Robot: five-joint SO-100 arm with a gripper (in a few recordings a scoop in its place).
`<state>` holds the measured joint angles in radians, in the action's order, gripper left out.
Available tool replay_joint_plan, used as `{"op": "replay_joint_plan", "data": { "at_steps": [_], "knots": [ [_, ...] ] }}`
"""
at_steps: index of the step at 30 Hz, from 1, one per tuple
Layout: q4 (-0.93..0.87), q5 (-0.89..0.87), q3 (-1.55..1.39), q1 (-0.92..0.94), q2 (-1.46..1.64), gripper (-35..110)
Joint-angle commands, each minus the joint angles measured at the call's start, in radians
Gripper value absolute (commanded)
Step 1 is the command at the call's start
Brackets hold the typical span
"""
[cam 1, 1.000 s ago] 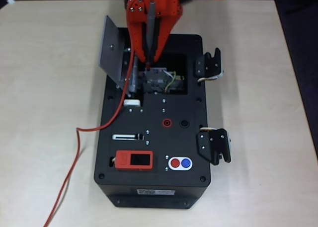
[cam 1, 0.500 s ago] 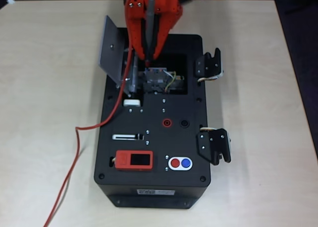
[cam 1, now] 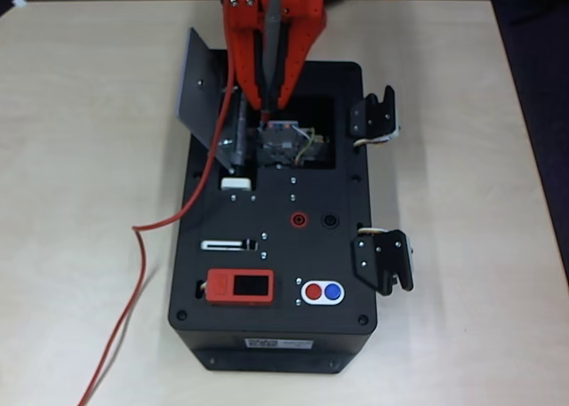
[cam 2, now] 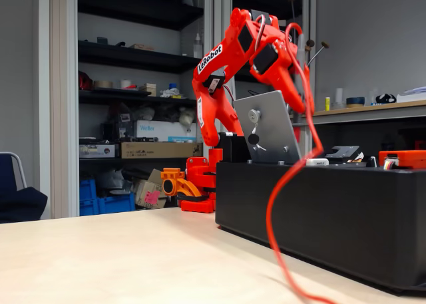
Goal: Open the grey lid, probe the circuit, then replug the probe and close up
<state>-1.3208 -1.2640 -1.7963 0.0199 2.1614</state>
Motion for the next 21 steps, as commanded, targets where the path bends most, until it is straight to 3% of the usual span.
{"op": "replay_joint_plan", "data": {
  "at_steps": [1, 21],
  "knots": [
    [0.002, -0.025, 0.055, -0.003, 0.008, 0],
    [0.127, -0.083, 0.207, -0.074, -0.14, 0]
  ]
}}
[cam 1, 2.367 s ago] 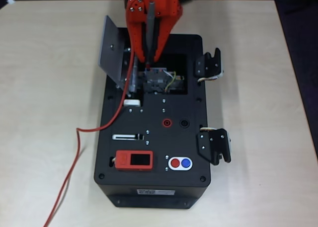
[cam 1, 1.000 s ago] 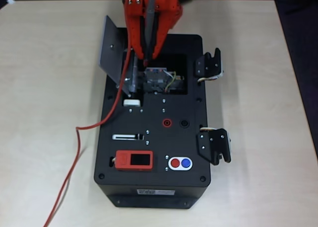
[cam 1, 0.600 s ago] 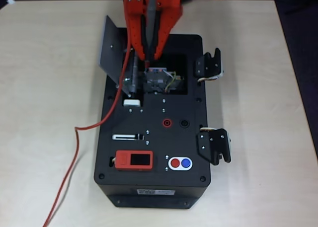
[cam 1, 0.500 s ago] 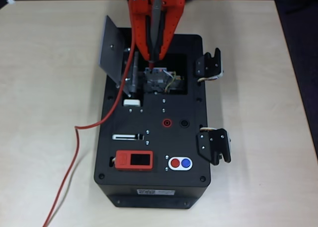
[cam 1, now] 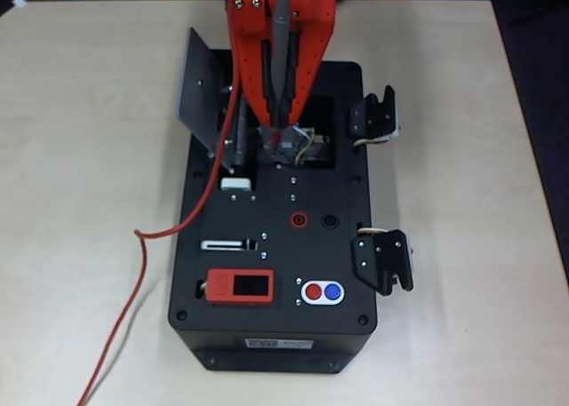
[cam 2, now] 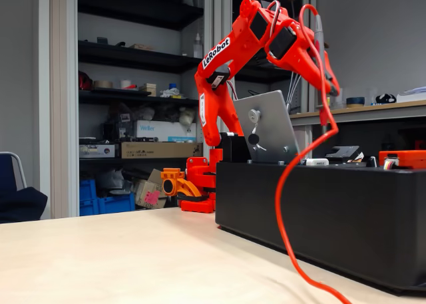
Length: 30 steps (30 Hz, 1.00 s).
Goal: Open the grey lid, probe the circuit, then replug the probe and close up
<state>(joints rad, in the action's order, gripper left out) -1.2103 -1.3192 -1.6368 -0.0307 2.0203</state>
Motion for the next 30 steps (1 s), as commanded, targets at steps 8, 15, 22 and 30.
{"op": "replay_joint_plan", "data": {
  "at_steps": [8, 15, 22, 30],
  "knots": [
    [0.049, -0.069, 0.135, -0.06, -0.1, 0],
    [0.058, -0.098, 0.262, -0.084, -0.221, 0],
    [0.064, -0.138, 0.362, -0.112, -0.319, 0],
    [0.084, -0.161, 0.37, -0.137, -0.348, 0]
  ]
}}
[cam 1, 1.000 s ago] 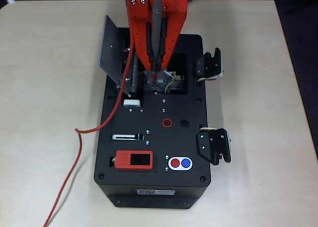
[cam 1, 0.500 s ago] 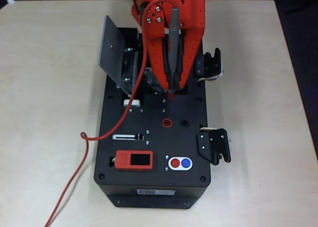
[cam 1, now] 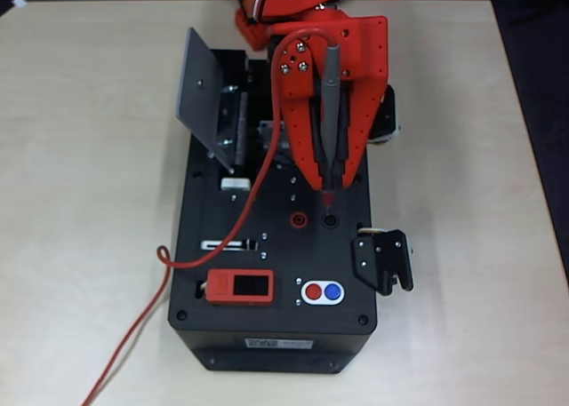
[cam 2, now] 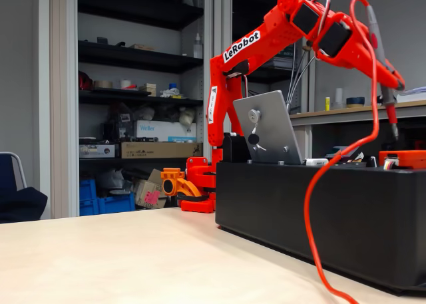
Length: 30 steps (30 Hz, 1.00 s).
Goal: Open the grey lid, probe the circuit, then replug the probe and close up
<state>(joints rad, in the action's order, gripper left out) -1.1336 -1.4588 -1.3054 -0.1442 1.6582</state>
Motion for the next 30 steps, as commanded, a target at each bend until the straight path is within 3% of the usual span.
{"op": "replay_joint_plan", "data": {
  "at_steps": [1, 30],
  "knots": [
    [0.008, -0.025, 0.038, -0.026, 0.012, 0],
    [0.049, -0.057, -0.117, -0.034, 0.077, 0]
  ]
}}
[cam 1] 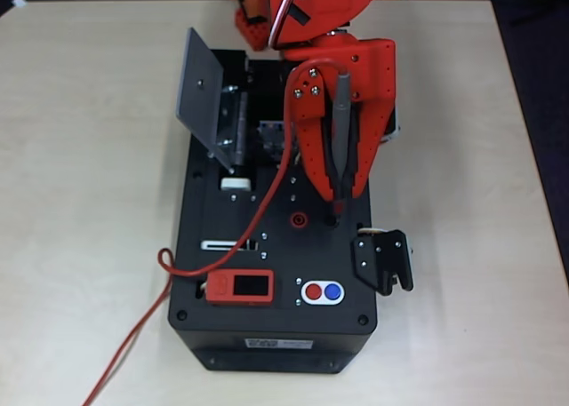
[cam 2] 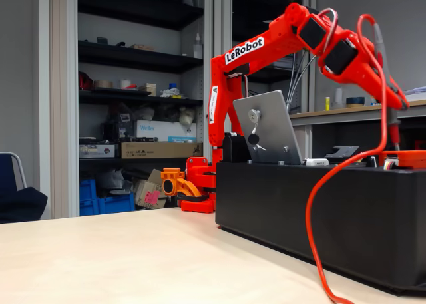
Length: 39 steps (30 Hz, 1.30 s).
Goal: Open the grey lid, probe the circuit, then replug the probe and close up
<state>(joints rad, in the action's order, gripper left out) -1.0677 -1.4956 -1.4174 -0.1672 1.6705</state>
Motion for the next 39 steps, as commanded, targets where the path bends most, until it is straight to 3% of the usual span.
{"op": "replay_joint_plan", "data": {
  "at_steps": [1, 39],
  "knots": [
    [-0.018, -0.018, -0.006, -0.011, 0.064, 0],
    [-0.026, -0.003, -0.034, 0.017, 0.071, 0]
  ]
}}
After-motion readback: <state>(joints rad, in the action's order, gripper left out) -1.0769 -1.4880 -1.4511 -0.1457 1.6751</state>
